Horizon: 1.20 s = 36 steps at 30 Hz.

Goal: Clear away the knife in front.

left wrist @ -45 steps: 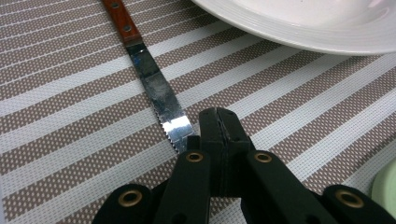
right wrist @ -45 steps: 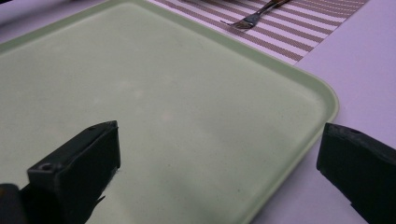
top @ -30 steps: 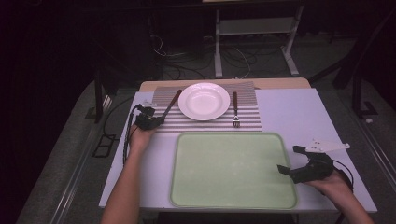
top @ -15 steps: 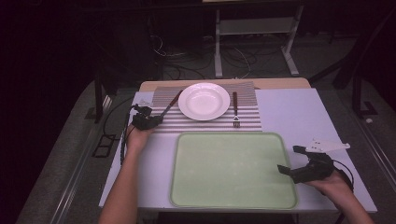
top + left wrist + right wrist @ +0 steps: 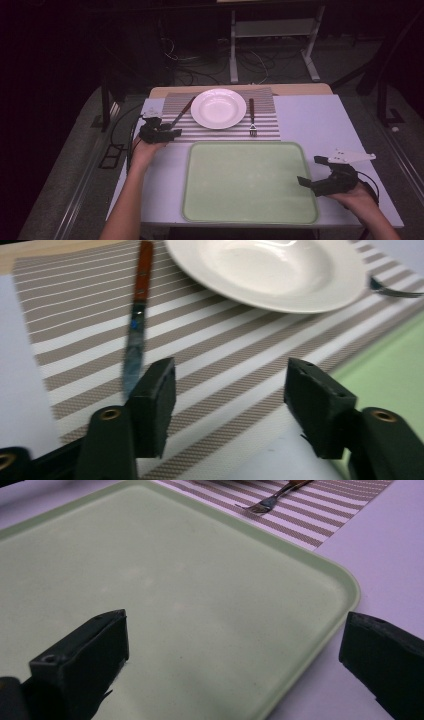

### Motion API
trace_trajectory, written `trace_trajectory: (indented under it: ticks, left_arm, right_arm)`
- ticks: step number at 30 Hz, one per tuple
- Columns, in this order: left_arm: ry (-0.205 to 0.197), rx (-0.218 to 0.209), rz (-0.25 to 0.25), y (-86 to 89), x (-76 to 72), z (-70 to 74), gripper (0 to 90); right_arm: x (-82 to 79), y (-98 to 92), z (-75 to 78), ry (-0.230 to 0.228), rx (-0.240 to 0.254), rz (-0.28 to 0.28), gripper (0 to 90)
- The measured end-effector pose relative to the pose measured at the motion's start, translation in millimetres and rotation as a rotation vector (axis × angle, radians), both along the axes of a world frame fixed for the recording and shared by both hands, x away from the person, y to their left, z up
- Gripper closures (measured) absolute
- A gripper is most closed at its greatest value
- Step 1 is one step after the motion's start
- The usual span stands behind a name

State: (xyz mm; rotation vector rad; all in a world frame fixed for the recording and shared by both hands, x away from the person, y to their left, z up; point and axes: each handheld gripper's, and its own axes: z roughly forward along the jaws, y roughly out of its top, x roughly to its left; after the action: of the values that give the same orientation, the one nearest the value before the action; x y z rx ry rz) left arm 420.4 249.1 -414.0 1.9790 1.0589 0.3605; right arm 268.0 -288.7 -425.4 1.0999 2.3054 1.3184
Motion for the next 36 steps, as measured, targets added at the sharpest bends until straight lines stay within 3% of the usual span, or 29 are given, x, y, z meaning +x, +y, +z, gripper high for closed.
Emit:
trace_trajectory:
  ticks: [10,15,21,24,26,32,36]
  left_arm:
    - [-0.043,-0.052,-0.074,-13.1,-38.4,8.4,14.4]
    - [-0.062,-0.058,-0.118,-19.9,-58.8,9.8,13.0]
    - [-0.078,-0.055,-0.184,-30.8,-82.0,7.8,2.6]
    - [-0.072,-0.063,-0.213,-35.0,-92.1,5.6,1.7]
    - [-0.073,-0.040,-0.237,-37.2,-98.5,3.2,1.0]
    - [-0.081,-0.027,-0.273,-40.2,-117.0,-1.8,0.0]
    - [-0.085,-0.030,-0.284,-41.7,-118.8,-2.9,0.0]
  right_arm:
    - [-0.3,0.9,0.0,-0.001,-0.001,0.005,0.0]
    - [-0.4,0.8,0.1,-0.002,-0.001,0.005,0.0]
    - [0.0,1.3,-0.2,-0.002,0.000,0.007,0.0]
    - [0.0,1.5,-0.4,-0.002,-0.001,0.008,0.0]
    - [-0.1,1.7,-0.5,-0.001,-0.001,0.008,0.0]
    - [-0.1,2.1,-1.1,0.000,-0.008,0.014,0.0]
    - [-0.2,3.6,-3.1,-0.001,-0.027,0.032,0.0]
